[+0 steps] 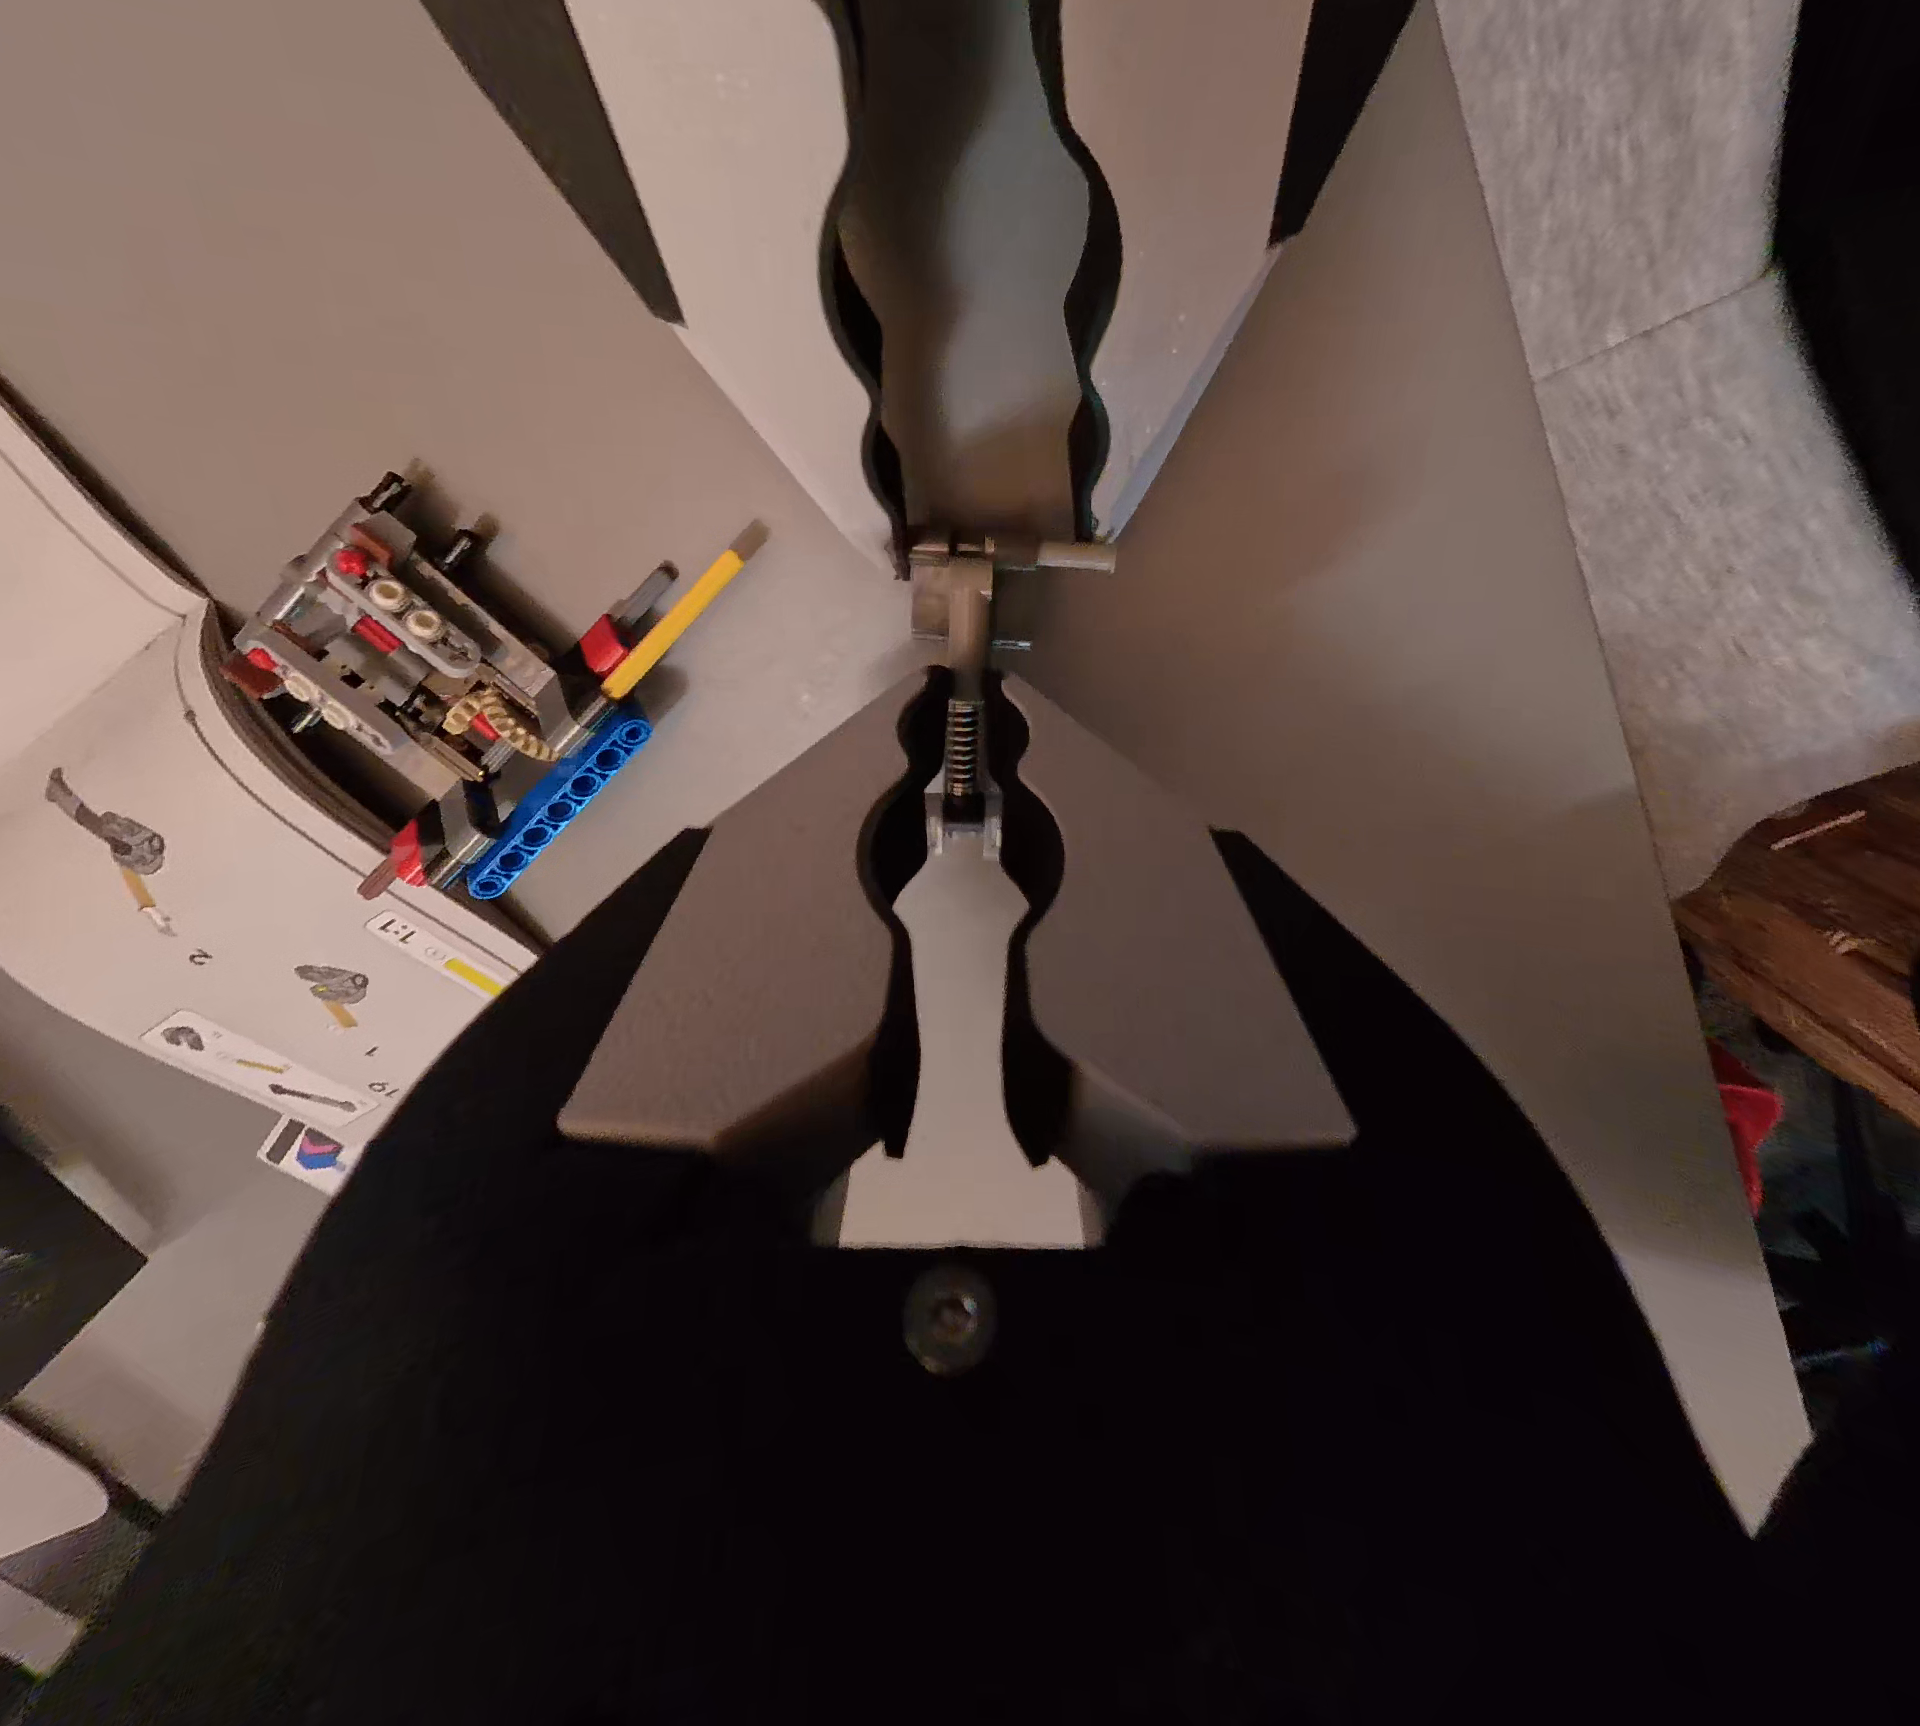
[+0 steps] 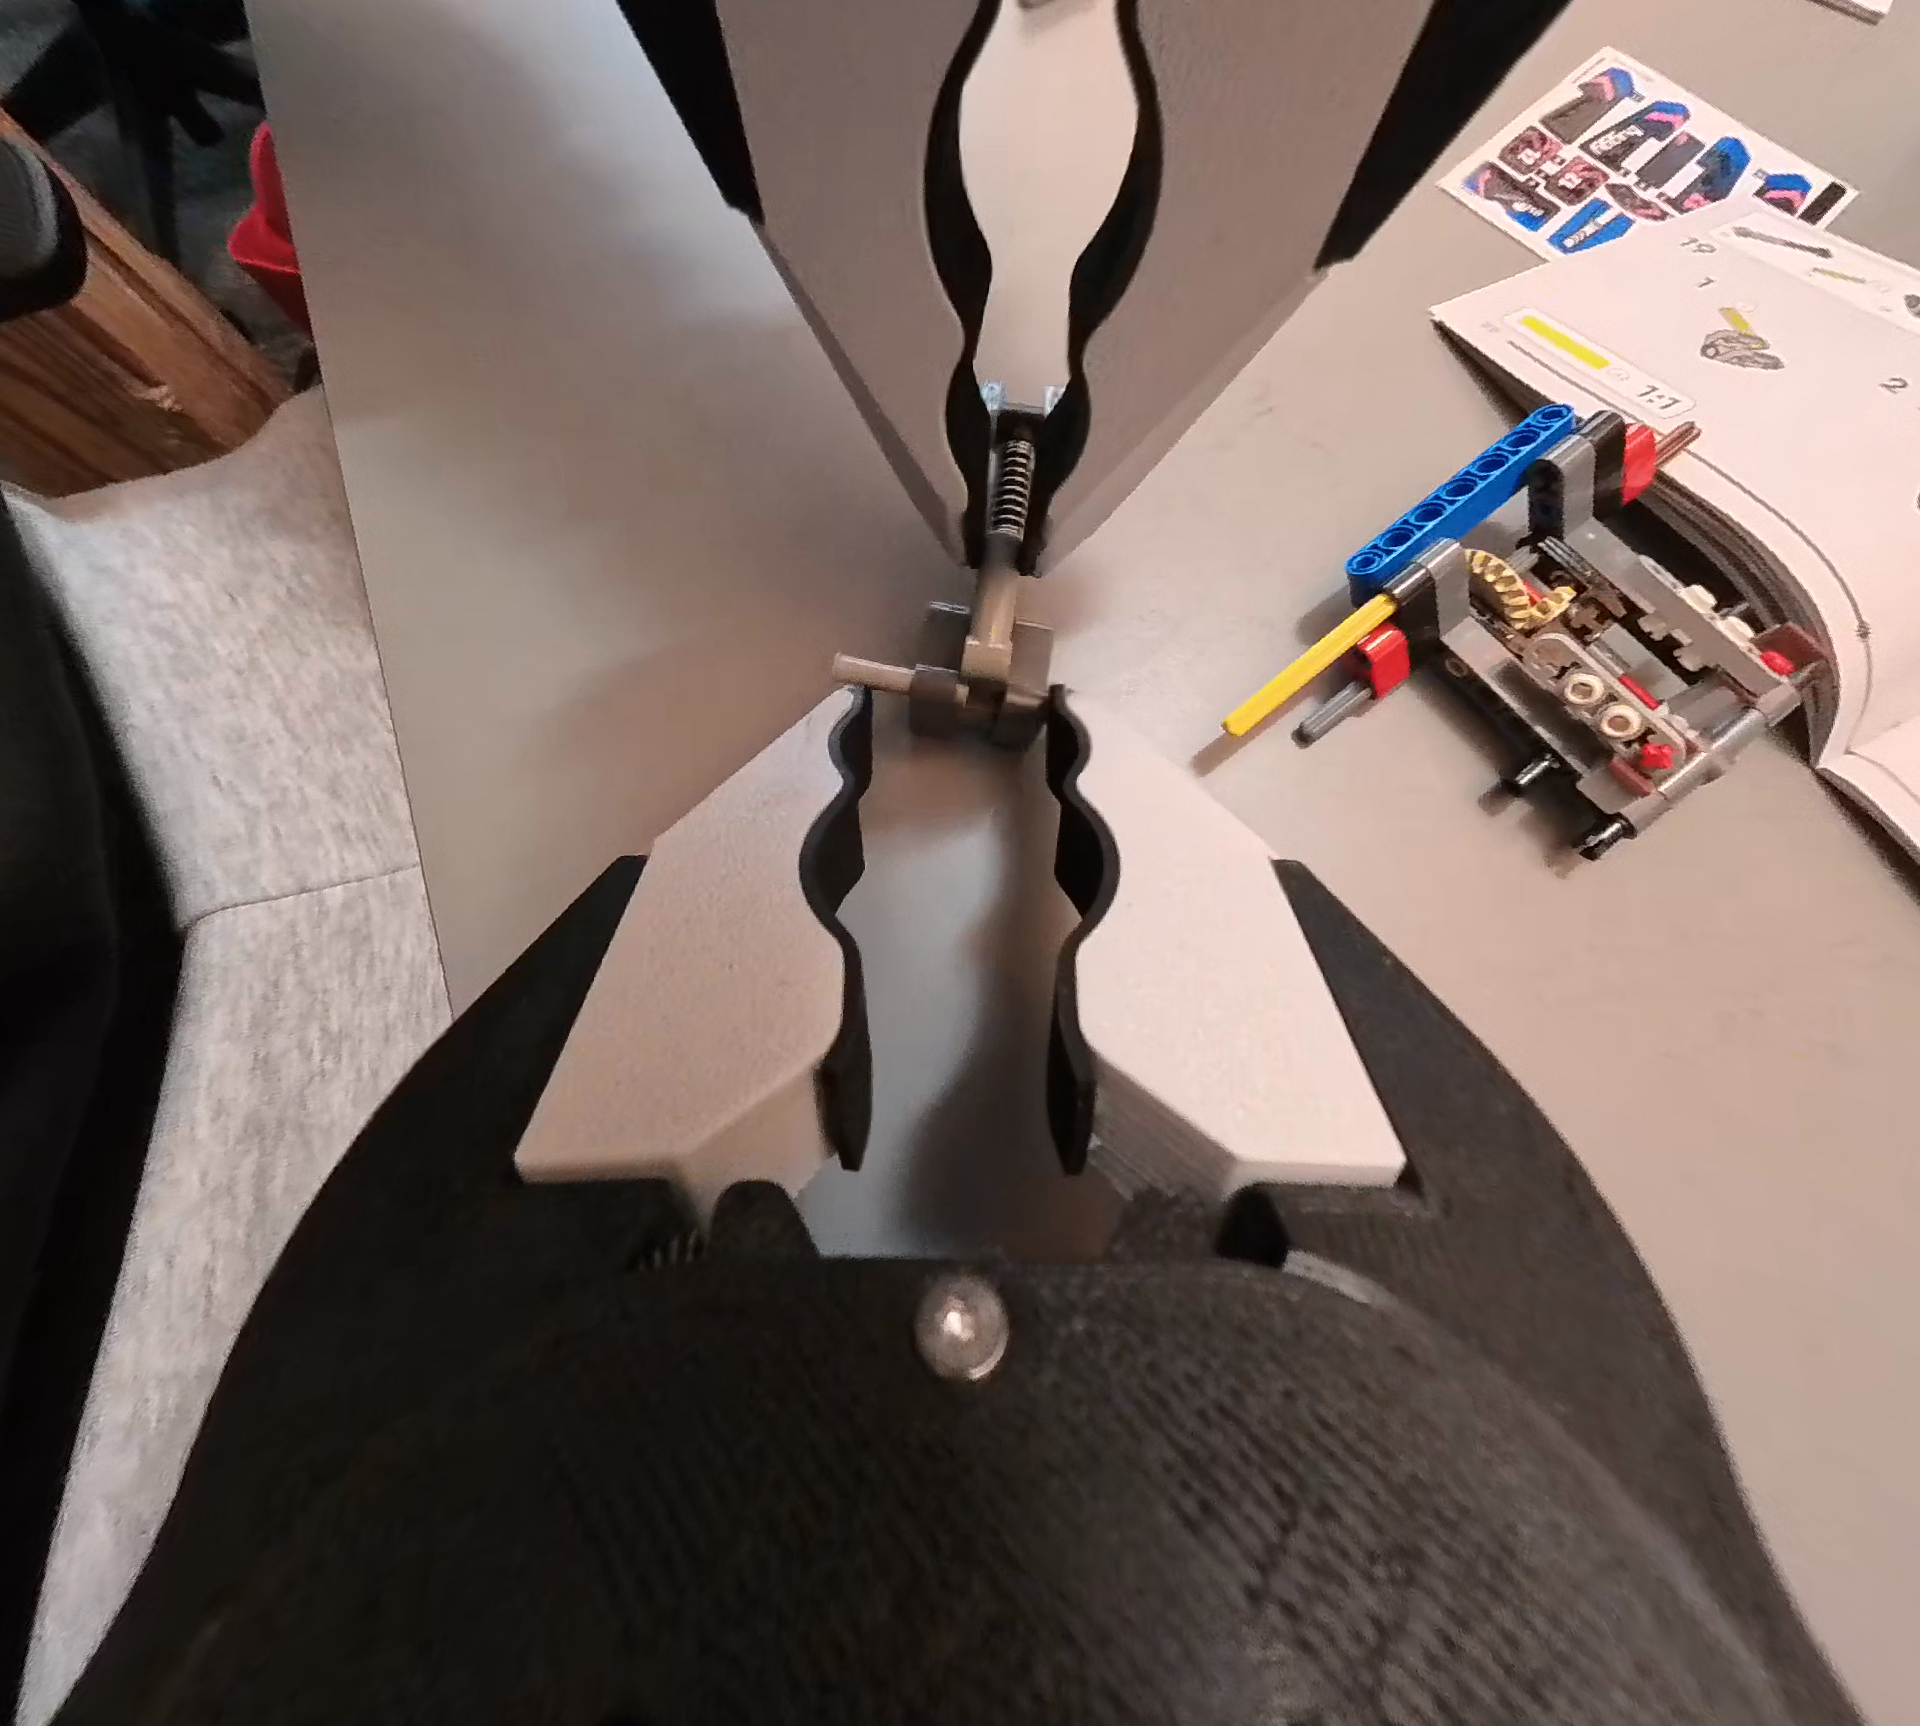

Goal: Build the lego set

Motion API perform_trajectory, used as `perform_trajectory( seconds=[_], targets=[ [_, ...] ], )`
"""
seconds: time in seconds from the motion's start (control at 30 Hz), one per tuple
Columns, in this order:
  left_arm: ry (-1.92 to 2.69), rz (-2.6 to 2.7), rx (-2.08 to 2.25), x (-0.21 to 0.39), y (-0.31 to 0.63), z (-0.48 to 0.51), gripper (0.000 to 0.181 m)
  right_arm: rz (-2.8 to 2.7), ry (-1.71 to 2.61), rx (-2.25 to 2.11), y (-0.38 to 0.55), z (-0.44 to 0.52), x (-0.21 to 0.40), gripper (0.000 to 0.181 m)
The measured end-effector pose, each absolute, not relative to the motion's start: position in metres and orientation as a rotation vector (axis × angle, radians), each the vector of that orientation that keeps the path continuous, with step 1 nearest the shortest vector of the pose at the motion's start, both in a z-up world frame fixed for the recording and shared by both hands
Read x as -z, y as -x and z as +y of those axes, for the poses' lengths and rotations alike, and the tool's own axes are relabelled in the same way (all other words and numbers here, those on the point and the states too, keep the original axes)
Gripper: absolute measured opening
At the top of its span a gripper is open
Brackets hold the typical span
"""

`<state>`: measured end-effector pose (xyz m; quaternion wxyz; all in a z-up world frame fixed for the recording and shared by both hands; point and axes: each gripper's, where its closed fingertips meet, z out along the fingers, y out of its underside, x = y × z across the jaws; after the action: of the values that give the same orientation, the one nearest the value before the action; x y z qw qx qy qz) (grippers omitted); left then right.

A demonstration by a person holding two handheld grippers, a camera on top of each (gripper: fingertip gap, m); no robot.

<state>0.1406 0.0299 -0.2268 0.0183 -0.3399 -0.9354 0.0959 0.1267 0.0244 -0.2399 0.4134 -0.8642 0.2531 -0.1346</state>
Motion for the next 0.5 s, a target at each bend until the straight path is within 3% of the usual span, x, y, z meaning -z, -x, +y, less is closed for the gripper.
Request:
perform_trajectory(
  seconds=[0.3, 0.5],
  targets=[
    [1.032, -2.923, -0.351, 0.225, -0.137, 0.026, 0.004, 0.644, 2.177, 0.329, -0.127, 0.024, 0.241, 0.028],
    [1.114, -2.95, -0.387, 0.225, -0.138, 0.022, 0.004, 0.667, 2.1, 0.382, -0.126, 0.017, 0.229, 0.043]
  ],
)
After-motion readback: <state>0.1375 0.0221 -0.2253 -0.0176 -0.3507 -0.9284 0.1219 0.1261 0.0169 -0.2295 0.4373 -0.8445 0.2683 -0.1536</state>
